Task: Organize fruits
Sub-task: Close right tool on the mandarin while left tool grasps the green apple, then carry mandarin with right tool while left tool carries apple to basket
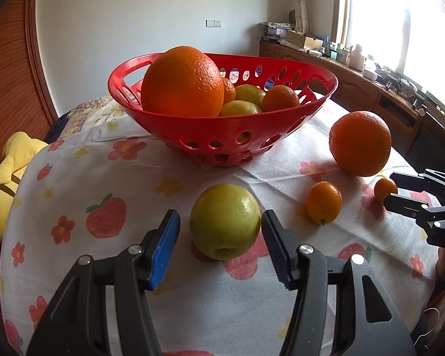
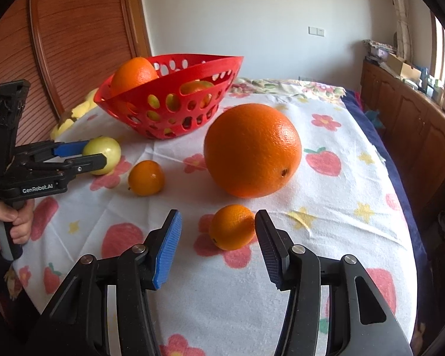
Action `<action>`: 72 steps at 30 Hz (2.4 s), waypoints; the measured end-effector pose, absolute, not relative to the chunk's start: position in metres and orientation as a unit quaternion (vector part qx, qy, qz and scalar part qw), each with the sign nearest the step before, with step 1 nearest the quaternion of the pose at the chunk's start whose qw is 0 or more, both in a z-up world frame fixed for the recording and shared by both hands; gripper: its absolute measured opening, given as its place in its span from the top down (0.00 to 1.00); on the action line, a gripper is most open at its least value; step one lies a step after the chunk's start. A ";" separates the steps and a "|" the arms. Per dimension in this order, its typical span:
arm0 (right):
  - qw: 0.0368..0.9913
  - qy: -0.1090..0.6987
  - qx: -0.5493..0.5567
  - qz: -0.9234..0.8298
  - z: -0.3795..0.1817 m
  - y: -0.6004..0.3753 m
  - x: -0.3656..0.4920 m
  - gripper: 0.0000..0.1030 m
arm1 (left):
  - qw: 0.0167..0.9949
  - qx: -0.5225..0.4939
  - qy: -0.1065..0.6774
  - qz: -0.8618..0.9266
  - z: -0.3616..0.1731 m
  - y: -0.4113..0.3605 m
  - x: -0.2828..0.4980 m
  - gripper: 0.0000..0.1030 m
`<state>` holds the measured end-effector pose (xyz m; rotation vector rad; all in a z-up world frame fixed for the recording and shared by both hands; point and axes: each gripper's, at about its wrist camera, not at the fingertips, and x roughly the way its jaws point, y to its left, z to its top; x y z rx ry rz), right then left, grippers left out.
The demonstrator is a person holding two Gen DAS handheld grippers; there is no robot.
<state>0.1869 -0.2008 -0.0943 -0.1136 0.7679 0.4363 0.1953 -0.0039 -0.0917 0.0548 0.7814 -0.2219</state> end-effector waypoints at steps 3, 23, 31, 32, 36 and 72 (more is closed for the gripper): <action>0.901 0.378 -0.059 0.203 -0.096 -0.202 0.190 0.52 | 0.916 0.027 0.387 -0.104 -0.094 -0.004 0.198 0.44; 0.892 0.379 -0.066 0.237 -0.100 -0.183 0.185 0.70 | 0.911 0.027 0.397 -0.106 -0.098 -0.003 0.201 0.43; 0.893 0.373 -0.096 0.233 -0.104 -0.173 0.180 0.69 | 0.909 0.023 0.403 -0.106 -0.101 -0.002 0.206 0.43; 0.893 0.372 -0.096 0.233 -0.104 -0.173 0.180 0.69 | 0.909 0.022 0.402 -0.106 -0.101 -0.002 0.206 0.43; 0.893 0.373 -0.090 0.235 -0.105 -0.176 0.180 0.68 | 0.911 0.020 0.397 -0.115 -0.099 -0.002 0.204 0.52; 0.885 0.386 -0.082 0.248 -0.109 -0.176 0.184 0.69 | 0.948 -0.003 0.286 -0.140 -0.023 0.001 0.137 0.52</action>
